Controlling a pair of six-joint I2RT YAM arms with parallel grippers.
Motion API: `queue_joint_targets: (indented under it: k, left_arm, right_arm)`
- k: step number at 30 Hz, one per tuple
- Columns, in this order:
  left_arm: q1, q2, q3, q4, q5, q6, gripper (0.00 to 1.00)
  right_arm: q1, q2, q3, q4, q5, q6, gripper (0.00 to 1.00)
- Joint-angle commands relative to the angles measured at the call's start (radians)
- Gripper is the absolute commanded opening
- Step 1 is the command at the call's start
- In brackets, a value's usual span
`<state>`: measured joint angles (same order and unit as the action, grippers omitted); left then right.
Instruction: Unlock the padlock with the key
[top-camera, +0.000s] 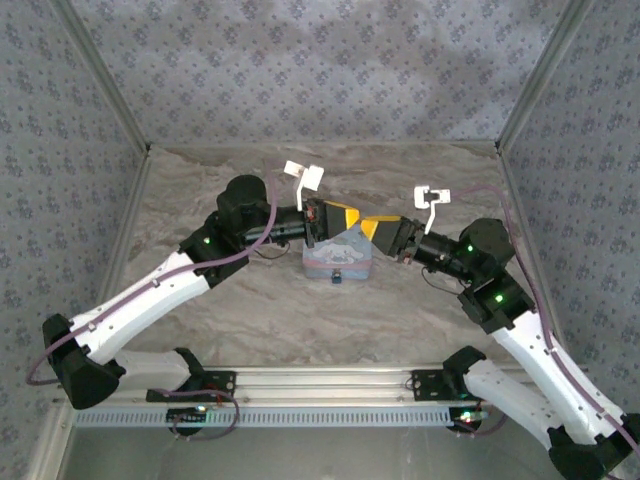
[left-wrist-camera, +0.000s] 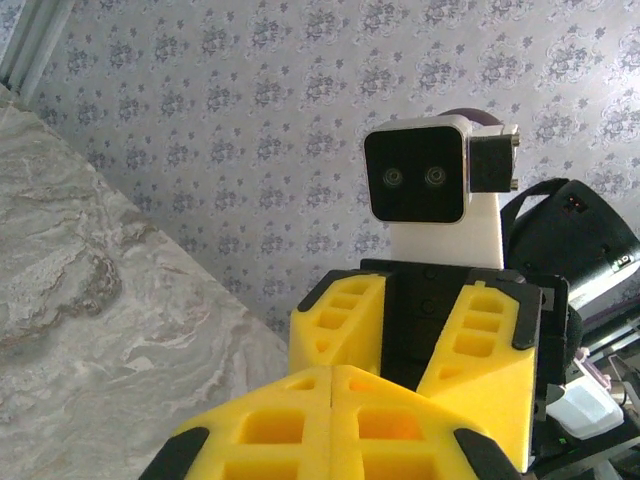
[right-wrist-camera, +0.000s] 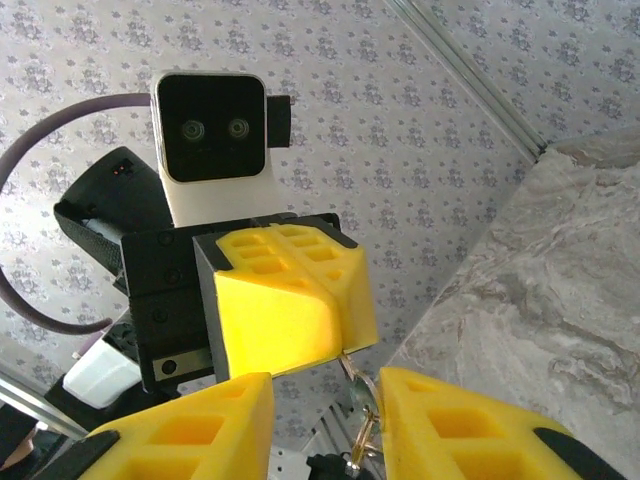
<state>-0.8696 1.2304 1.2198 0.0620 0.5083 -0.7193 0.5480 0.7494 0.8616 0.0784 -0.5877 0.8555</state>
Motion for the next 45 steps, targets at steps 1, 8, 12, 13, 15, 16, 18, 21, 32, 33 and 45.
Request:
queue_joint_targets:
  k: [1,8,12,13,15,16,18,21,32,33,45]
  left_arm:
    - [0.007,-0.014,-0.012,0.049,-0.001,-0.014,0.00]
    - [0.005,-0.009,-0.015,0.065,0.011,-0.026,0.00]
    - [0.005,-0.009,-0.016,0.070,0.022,-0.025,0.00]
    - [0.005,-0.009,-0.015,0.071,0.025,-0.027,0.00]
    - [0.003,-0.010,-0.016,0.076,0.031,-0.030,0.00]
    - [0.003,-0.009,-0.017,0.080,0.034,-0.030,0.00]
    - [0.002,-0.011,-0.018,0.082,0.035,-0.030,0.00]
    - [0.002,-0.007,-0.020,0.084,0.034,-0.030,0.00]
    - [-0.001,-0.012,-0.048,0.096,0.035,-0.038,0.00]
    - [-0.001,-0.011,-0.049,0.096,0.035,-0.038,0.00]
    - [0.016,-0.034,-0.060,0.003,-0.084,-0.019,0.56]
  right_arm:
    - [0.011,0.004,0.007,-0.010,-0.004,-0.018,0.34]
    - [0.013,0.000,0.005,-0.012,0.006,-0.022,0.21]
    - [0.013,0.001,0.006,-0.016,0.008,-0.029,0.13]
    - [0.014,-0.001,0.005,-0.018,0.009,-0.032,0.10]
    - [0.013,0.001,0.009,-0.025,0.012,-0.040,0.04]
    - [0.014,-0.001,0.011,-0.032,0.015,-0.046,0.00]
    - [0.015,-0.001,0.013,-0.030,0.014,-0.055,0.00]
    - [0.022,-0.002,0.015,-0.024,0.012,-0.066,0.00]
    - [0.017,-0.039,0.007,-0.032,0.044,-0.079,0.00]
    - [0.021,-0.031,0.009,-0.034,0.038,-0.079,0.00]
    - [0.011,-0.014,0.063,-0.195,0.092,-0.164,0.00]
